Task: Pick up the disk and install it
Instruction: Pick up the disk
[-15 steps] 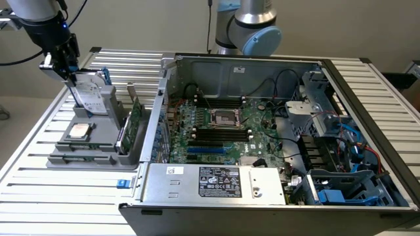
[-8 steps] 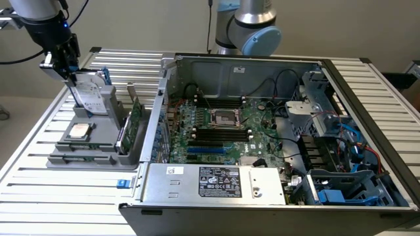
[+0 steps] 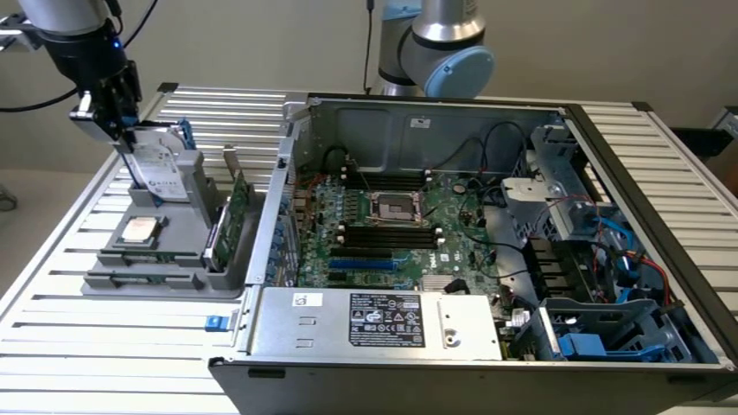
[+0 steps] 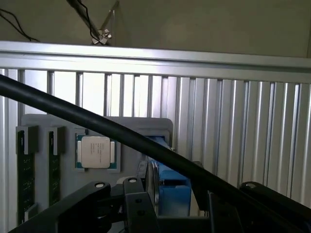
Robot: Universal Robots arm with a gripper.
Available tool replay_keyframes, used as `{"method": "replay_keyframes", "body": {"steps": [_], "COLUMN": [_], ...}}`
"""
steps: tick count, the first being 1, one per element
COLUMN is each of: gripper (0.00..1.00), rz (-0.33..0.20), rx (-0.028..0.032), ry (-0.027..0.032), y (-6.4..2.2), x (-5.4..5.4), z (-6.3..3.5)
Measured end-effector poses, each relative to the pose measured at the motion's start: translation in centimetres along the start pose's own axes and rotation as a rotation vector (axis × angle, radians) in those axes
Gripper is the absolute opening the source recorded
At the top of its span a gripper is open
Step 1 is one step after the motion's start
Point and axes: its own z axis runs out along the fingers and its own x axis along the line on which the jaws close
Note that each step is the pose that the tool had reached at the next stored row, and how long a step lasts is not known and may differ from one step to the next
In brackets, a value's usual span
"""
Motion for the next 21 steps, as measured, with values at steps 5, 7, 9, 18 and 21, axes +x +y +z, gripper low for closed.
{"method": "replay_keyframes", "body": {"steps": [5, 7, 9, 18, 21], "gripper": [0.48, 0.48, 0.48, 0.48, 0.48], "rz": [0.001, 0.001, 0.001, 0.001, 0.001], "rx": [-0.0002, -0.0002, -0.0001, 0.0, -0.0001], "ry": [0.0059, 0.0064, 0.0069, 0.0075, 0.008], "y": [-0.08, -0.09, -0.12, -0.13, -0.14], "x": [0.0, 0.0, 0.0, -0.06, -0.14], "z": [0.06, 0.14, 0.23, 0.37, 0.41]}}
